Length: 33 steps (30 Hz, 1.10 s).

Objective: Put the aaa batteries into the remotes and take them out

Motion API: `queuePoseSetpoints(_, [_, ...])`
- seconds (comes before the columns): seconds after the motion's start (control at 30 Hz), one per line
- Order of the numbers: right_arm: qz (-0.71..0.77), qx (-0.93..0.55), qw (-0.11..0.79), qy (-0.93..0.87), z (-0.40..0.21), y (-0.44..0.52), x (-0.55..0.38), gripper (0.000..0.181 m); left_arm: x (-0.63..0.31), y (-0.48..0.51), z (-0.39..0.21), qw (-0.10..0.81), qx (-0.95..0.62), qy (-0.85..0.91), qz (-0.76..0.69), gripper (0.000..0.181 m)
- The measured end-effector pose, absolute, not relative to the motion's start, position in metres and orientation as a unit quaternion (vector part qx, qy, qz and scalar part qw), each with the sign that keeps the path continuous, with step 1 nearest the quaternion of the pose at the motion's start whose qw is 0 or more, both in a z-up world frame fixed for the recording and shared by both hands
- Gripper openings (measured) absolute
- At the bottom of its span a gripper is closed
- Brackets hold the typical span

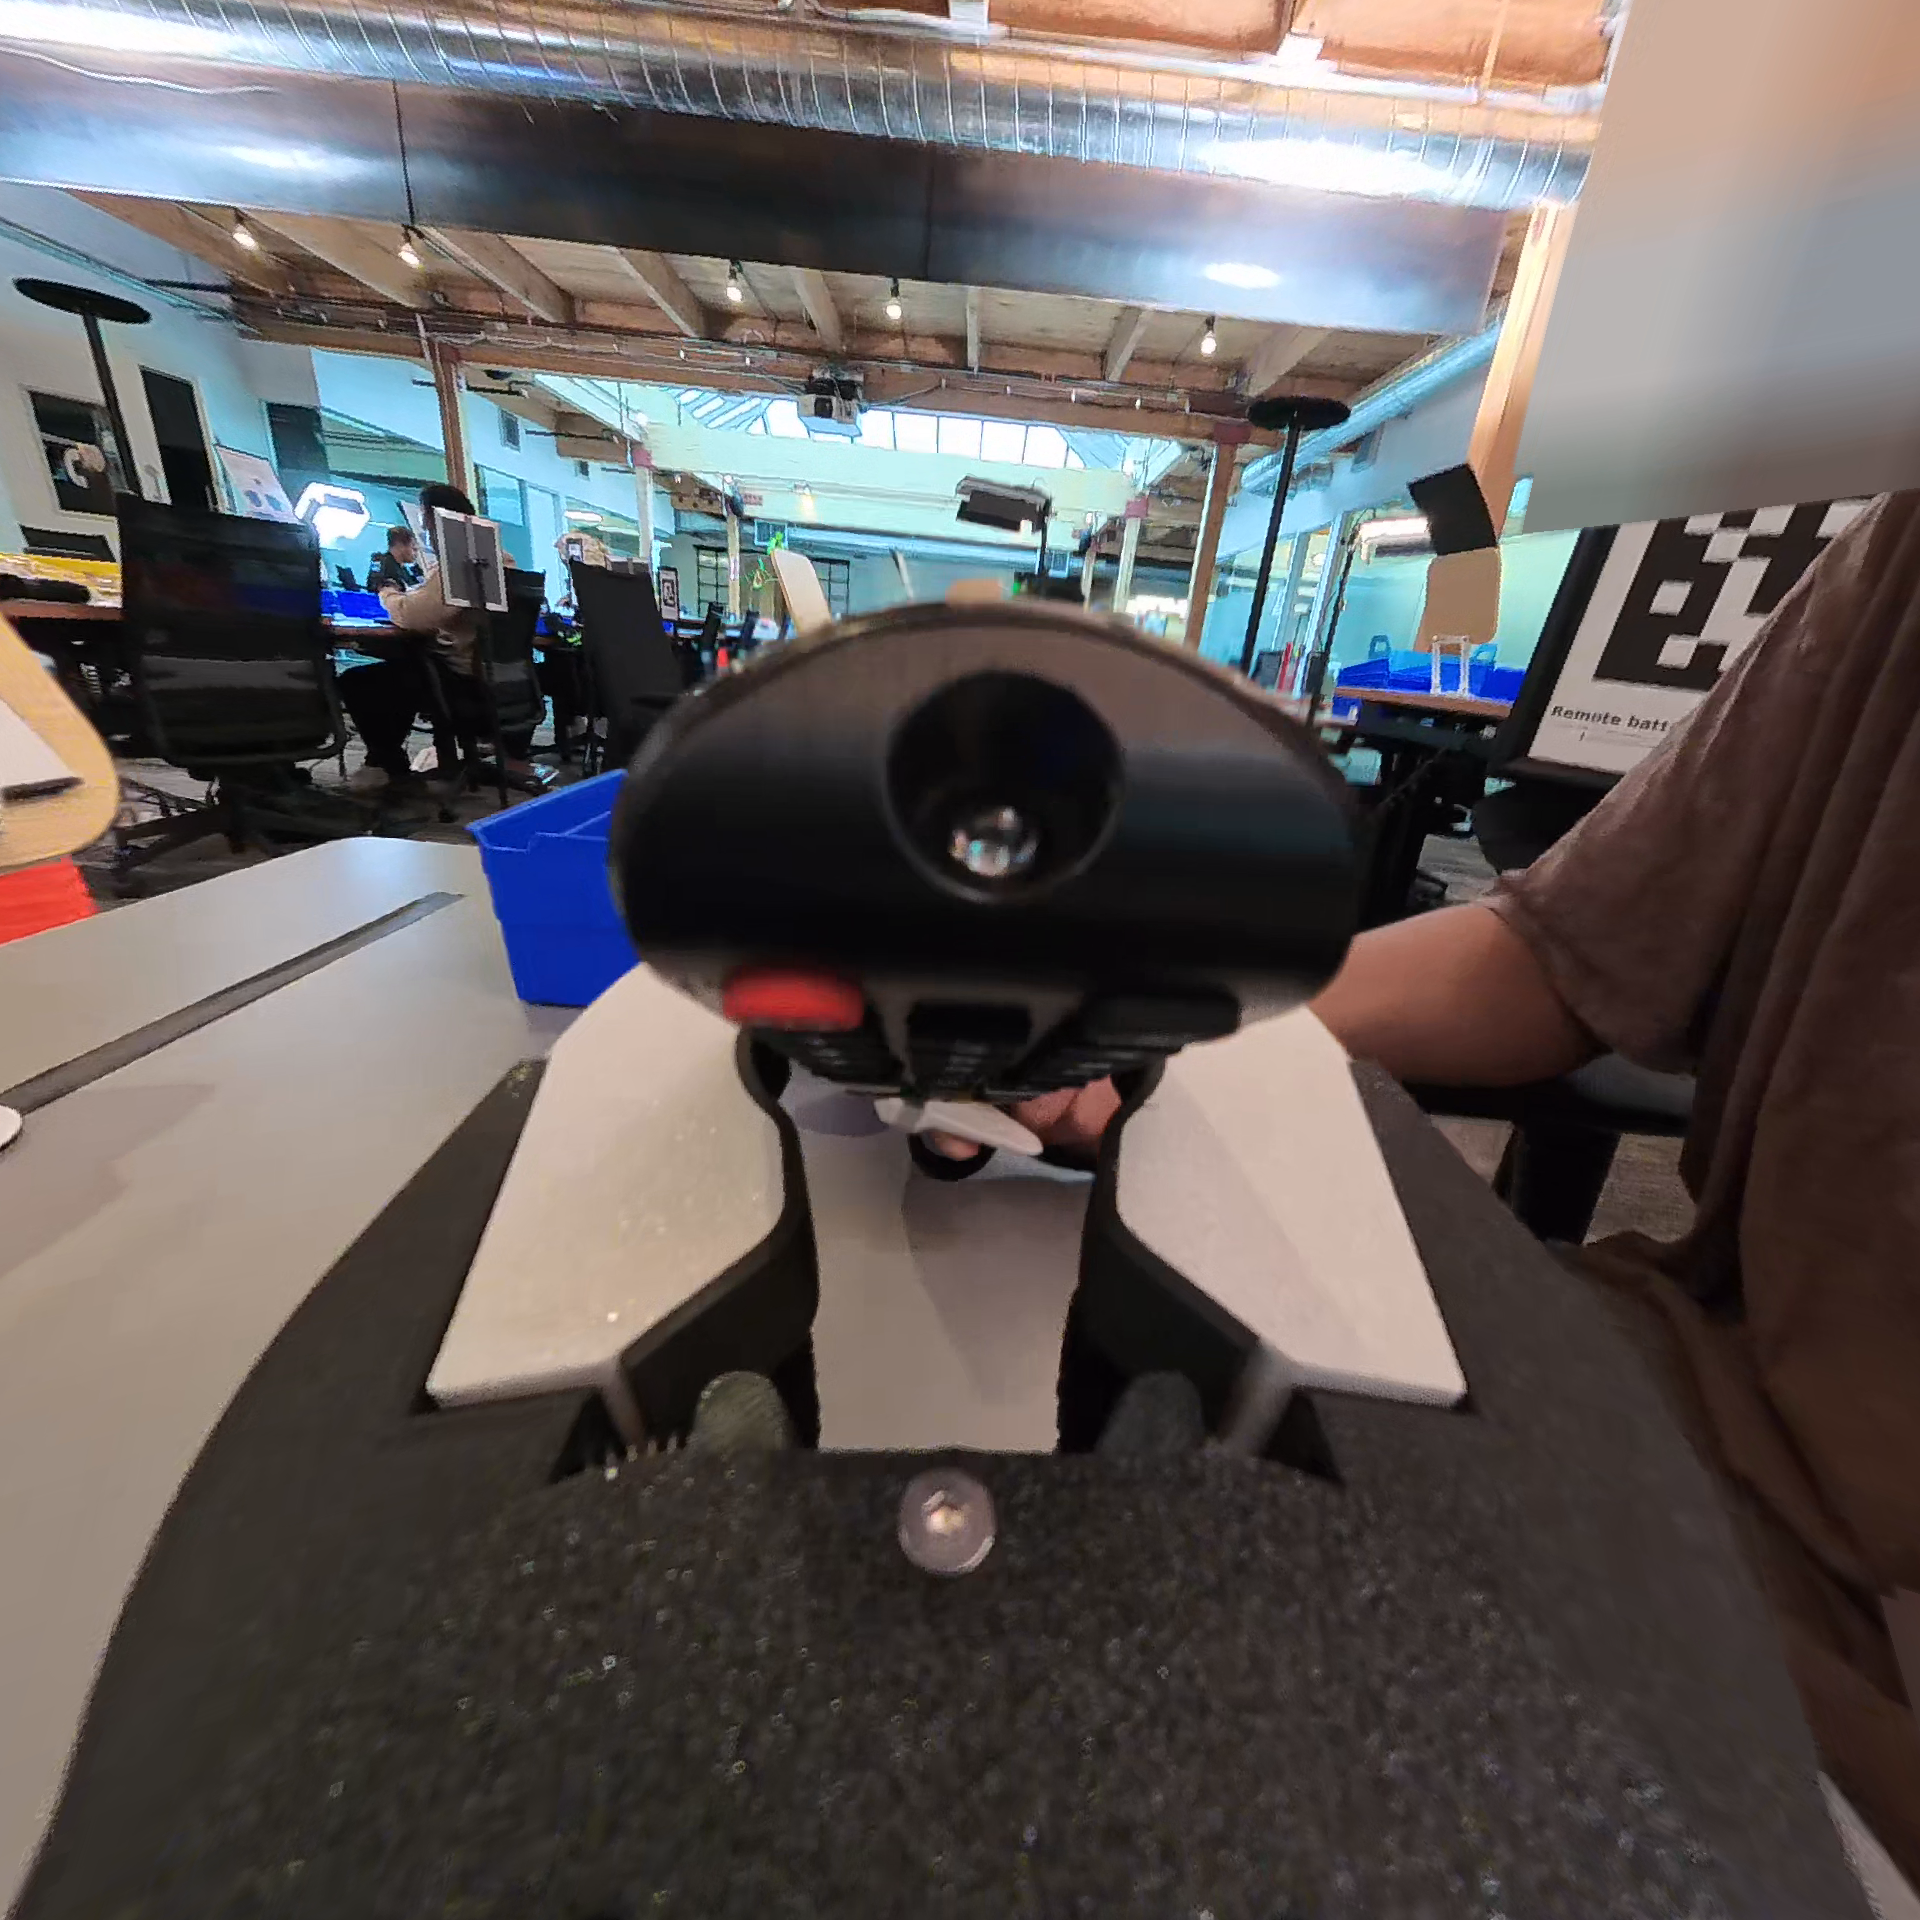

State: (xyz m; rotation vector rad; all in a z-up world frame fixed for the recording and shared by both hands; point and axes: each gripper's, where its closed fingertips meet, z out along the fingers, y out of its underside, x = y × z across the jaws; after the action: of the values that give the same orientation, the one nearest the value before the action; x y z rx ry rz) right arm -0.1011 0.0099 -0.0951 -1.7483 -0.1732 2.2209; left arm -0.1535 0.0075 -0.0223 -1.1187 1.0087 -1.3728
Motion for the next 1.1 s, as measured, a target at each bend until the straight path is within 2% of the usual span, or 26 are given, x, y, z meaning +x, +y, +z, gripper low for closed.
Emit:
queuePoseSetpoints(0.03, [0.781,-0.605,0.146,-0.049,-0.095,0.010,-0.104,0.022,-0.150,0.005,-0.025,0.523,-0.469,0.432,-0.565,0.061])
queuePoseSetpoints(0.13, [0.801,-0.587,0.115,-0.027,-0.095,0.008,-0.112,0.040,-0.142,-0.002,-0.033,0.520,-0.472,0.456,-0.547,0.061])
queuePoseSetpoints(0.23, [0.796,-0.594,0.111,-0.033,-0.099,0.006,-0.117,0.039,-0.138,-0.006,-0.036,0.516,-0.471,0.464,-0.545,0.061])
queuePoseSetpoints(0.3, [0.793,-0.597,0.114,-0.043,-0.099,0.004,-0.118,0.022,-0.136,-0.007,-0.039,0.514,-0.474,0.471,-0.538,0.061])
queuePoseSetpoints(0.53, [0.737,-0.654,0.147,-0.090,-0.109,0.006,-0.113,0.019,-0.133,-0.007,-0.045,0.513,-0.482,0.481,-0.522,0.061])
queuePoseSetpoints(0.57, [0.715,-0.676,0.155,-0.087,-0.119,0.010,-0.110,0.005,-0.136,-0.006,-0.039,0.518,-0.476,0.470,-0.533,0.061])
queuePoseSetpoints(0.6, [0.698,-0.692,0.169,-0.073,-0.127,0.018,-0.103,0.000,-0.141,-0.005,-0.030,0.516,-0.468,0.453,-0.556,0.061])
queuePoseSetpoints(0.67, [0.727,-0.658,0.188,-0.067,-0.107,0.020,-0.098,0.000,-0.147,-0.001,-0.022,0.529,-0.461,0.434,-0.565,0.061])
queuePoseSetpoints(0.77, [0.655,-0.707,0.227,-0.142,-0.109,0.010,-0.118,0.000,-0.142,-0.002,-0.031,0.524,-0.470,0.455,-0.546,0.061])
queuePoseSetpoints(0.87, [0.684,-0.691,0.215,-0.093,-0.111,0.020,-0.110,0.000,-0.139,-0.004,-0.035,0.515,-0.471,0.450,-0.556,0.061])
queuePoseSetpoints(0.97, [0.712,-0.669,0.199,-0.072,-0.110,0.022,-0.100,0.014,-0.139,-0.003,-0.033,0.513,-0.471,0.440,-0.567,0.061])
queuePoseSetpoints(1.1, [0.698,-0.680,0.211,-0.075,-0.112,0.027,-0.093,0.022,-0.141,0.002,-0.034,0.508,-0.479,0.429,-0.573,0.061])
